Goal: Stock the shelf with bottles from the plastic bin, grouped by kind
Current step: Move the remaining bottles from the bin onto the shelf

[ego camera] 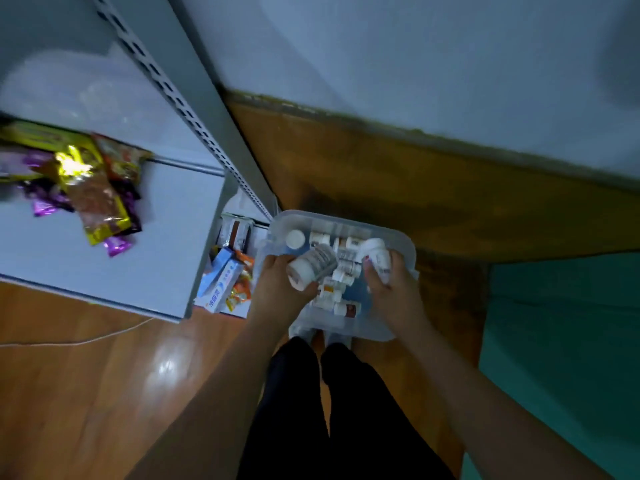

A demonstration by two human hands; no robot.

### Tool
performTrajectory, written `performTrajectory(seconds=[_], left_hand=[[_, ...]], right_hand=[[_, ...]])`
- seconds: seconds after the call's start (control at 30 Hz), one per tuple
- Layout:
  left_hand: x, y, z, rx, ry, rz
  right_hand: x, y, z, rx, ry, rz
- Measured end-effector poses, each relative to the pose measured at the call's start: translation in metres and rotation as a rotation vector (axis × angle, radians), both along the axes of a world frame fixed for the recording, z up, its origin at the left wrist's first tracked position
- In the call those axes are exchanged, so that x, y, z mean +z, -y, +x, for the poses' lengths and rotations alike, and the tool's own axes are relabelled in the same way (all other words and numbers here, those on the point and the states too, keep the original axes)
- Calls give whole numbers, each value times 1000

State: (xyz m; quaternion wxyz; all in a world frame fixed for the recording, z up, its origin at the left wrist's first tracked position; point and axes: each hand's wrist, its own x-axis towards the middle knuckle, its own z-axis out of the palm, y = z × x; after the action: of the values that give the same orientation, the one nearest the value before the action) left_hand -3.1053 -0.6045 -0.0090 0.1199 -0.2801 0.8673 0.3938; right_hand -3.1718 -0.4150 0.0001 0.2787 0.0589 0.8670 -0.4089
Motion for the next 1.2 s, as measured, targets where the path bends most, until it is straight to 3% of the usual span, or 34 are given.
performTrajectory(seconds=[0.13,0.33,0.57,0.67,0.83,1.03,1.2], left_hand=[[84,-2,10,98,-173,91],[230,27,29,67,-434,104],[360,86,101,249,-675,500],[385,130,145,406,-784,684],[411,211,221,627,-959,831],[420,273,290,722,-958,797],[415,325,315,757,-938,772]], right_hand=[[84,2,-5,-45,-27,-196],[218,34,0,-150,-59,-541],[330,115,56,-6,-151,-854],[365,164,93,68,-207,-878],[397,251,151,215,-308,-899],[407,329,200,331,-436,-805],[399,384,219,364,-417,-797]])
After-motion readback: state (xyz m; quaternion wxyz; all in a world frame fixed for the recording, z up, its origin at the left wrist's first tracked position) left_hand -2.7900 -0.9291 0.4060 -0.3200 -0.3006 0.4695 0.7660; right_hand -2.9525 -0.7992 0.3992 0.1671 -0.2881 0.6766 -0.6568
